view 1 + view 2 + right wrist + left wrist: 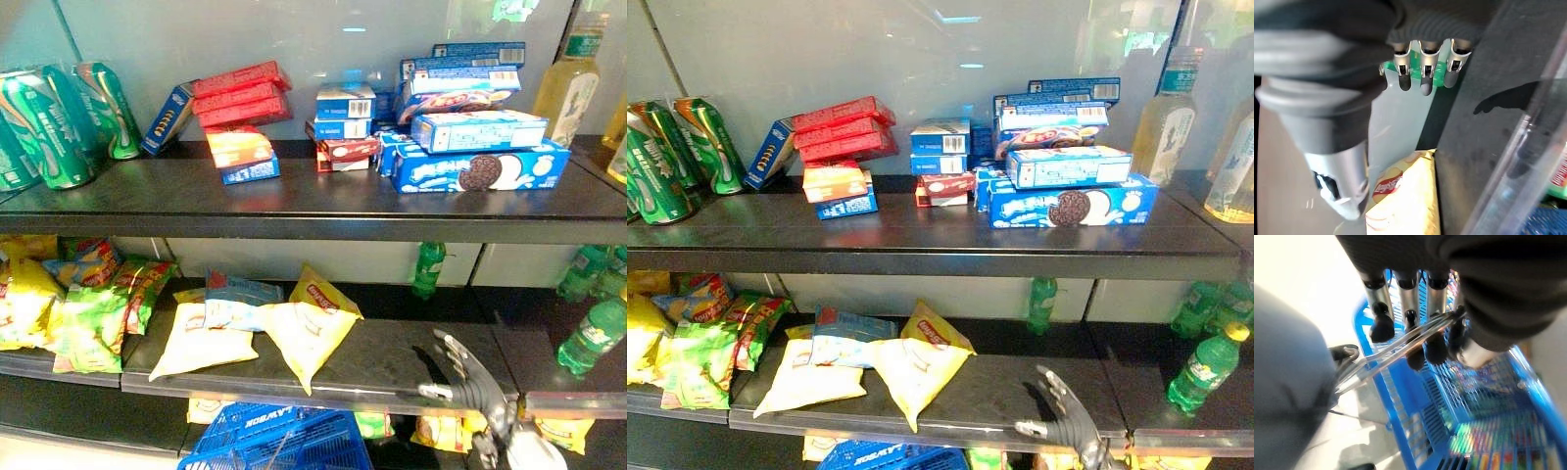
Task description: Pick up the snacks into the basket
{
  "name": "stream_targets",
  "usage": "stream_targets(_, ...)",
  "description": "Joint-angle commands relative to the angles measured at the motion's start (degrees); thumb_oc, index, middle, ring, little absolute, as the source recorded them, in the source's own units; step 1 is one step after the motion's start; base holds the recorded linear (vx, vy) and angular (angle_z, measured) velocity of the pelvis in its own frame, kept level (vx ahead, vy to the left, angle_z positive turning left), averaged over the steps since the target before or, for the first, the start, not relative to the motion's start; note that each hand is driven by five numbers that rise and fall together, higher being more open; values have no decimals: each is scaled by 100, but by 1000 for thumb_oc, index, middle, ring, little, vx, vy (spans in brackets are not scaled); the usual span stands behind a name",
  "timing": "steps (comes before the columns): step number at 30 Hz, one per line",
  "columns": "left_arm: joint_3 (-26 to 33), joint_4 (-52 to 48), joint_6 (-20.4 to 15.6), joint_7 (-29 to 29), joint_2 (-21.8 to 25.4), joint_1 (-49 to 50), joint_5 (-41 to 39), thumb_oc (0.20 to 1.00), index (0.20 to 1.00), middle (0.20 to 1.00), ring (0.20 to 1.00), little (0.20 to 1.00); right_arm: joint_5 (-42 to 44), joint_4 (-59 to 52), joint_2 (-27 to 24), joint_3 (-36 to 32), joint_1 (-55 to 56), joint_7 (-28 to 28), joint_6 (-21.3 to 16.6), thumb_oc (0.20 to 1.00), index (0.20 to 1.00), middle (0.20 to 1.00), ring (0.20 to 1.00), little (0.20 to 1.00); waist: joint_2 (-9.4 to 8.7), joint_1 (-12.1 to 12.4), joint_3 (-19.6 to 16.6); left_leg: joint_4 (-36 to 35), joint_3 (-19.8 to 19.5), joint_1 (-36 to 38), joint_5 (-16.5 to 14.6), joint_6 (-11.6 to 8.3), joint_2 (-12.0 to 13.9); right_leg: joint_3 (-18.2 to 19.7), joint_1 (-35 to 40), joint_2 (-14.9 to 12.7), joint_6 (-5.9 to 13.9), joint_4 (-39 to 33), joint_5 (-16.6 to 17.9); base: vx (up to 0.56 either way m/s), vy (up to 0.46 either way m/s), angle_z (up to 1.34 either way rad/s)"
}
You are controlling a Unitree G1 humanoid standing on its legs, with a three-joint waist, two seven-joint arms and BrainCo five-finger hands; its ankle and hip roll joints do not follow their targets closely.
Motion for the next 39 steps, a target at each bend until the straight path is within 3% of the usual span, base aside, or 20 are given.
stream_targets(1,494,591,74,246,787,-1,152,200,200,200,200,200,-241,-559,-45,-329,-252,-227,-67,1000,1000,1000,1000,1000,-115,15,238,8,24,116,-215,388,-424,-42,99,478,-174,8,-245,-17,-70,2)
stream_targets(8,120,920,122,158,1047,-19,1343,200,200,200,200,200,-451,-565,-157,-314,-371,-331,-61,1000,1000,1000,1000,1000,50,-3,295,8,-34,10,-98,311,-348,-119,55,557,-231,8,-278,-25,-43,3)
stream_targets(30,374,1030,174,301,1005,15,1146,200,200,200,200,200,-559,-772,-371,-412,-379,-363,-86,1000,1000,1000,1000,1000,273,20,355,8,-244,-51,122,170,-202,-318,132,751,-396,8,-404,-12,-29,4)
stream_targets(39,426,650,179,618,1196,13,1117,200,200,200,200,200,-645,-827,-799,-273,-950,-447,-91,1000,1000,1000,1000,1000,443,93,571,86,-457,-201,213,162,-258,-376,50,752,-429,8,-390,-37,-5,4)
